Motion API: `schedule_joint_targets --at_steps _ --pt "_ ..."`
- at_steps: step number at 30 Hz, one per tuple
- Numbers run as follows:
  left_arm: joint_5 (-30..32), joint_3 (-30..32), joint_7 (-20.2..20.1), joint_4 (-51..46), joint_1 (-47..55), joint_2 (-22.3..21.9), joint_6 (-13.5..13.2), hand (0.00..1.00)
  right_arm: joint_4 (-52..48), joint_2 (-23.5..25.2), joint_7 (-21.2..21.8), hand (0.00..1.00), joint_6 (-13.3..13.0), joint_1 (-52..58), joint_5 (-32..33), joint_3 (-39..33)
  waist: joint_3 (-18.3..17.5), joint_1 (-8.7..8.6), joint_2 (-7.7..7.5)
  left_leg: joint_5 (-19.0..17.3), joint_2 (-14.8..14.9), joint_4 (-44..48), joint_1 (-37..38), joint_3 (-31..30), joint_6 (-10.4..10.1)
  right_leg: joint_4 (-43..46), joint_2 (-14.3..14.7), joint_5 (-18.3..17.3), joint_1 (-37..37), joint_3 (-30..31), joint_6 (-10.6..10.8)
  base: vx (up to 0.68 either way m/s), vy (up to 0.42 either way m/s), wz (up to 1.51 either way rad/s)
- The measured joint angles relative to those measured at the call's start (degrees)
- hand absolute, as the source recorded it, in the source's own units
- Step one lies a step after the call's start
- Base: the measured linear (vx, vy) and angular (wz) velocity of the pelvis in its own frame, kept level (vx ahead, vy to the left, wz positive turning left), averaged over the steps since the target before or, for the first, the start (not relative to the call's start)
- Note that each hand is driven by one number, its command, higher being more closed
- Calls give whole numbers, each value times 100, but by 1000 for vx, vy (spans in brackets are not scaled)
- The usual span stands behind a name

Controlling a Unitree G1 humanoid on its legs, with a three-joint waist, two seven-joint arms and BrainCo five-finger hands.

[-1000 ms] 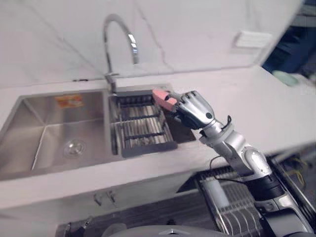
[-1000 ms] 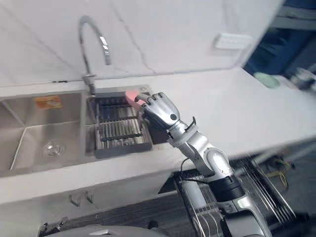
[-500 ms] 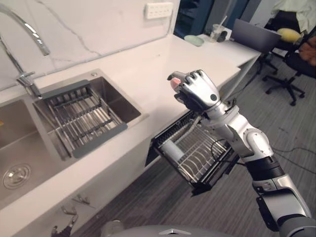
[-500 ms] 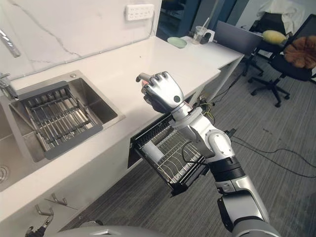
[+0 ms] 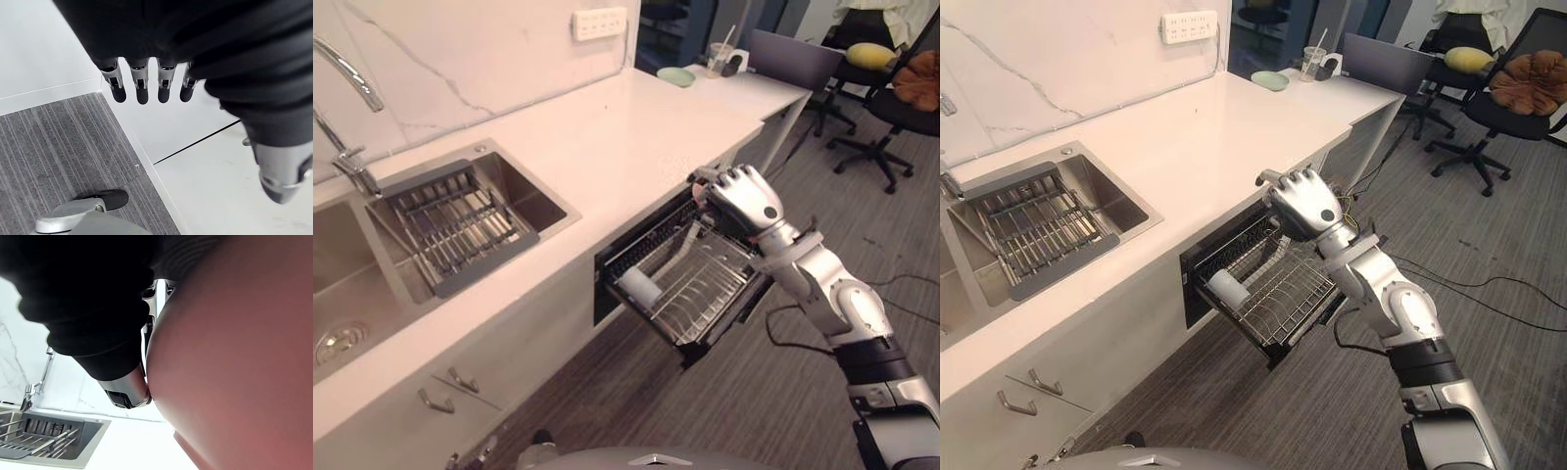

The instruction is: Walk over to the sink, pick up the cup, carry it to the dishwasher, place the cup inside the dishwasher, then close the dishwasher door

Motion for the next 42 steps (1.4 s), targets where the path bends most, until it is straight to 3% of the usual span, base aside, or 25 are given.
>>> schedule_joint_targets --at_steps 5,12,18,23,33,38,42 --pt "-12 -119 -7 -124 -190 94 -72 0 310 75 -239 100 226 -76 -19 -10 243 14 -8 201 -13 1 -572 -60 128 150 -62 110 -595 19 -71 -74 73 5" --pt "-523 -473 -16 -338 -638 327 -166 0 896 69 -748 100 783 -907 -75 7 1086 26 123 476 -36 5 -1363 -133 292 179 -60 446 -1429 128 -195 -72 59 -6" --pt "-879 -744 -54 -616 -927 420 -290 0 1213 8 -1124 100 1120 -1638 -58 145 1576 15 282 577 -119 39 -1765 -133 386 172 -108 653 -1912 269 -214 -28 51 -10" --pt "-1230 -1021 -137 -929 -1077 444 -345 0 1524 -474 -1236 100 1334 -2326 1 321 2012 6 607 625 -249 39 -1995 -150 453 303 -264 735 -2283 421 -186 -16 47 -8" --pt "-1684 -2027 -170 -1206 -1288 483 -211 0 2555 -1523 -1027 100 1296 -4184 213 1030 2459 83 1458 736 -538 39 -2700 -550 548 668 -587 843 -3281 707 -123 2 20 -6" --pt "-1836 -2264 -177 -1233 -1342 495 -188 0 3187 -1570 -681 100 1289 -4462 436 1256 2440 211 1490 799 -659 40 -3007 -974 465 923 -750 830 -3779 861 -107 7 -5 -4" --pt "-2027 -2704 -269 -1238 -1412 496 -175 0 3471 -1888 -437 100 1158 -4607 439 1530 2323 326 1658 808 -791 39 -3272 -1132 469 1109 -919 801 -4092 865 -71 -5 9 12"
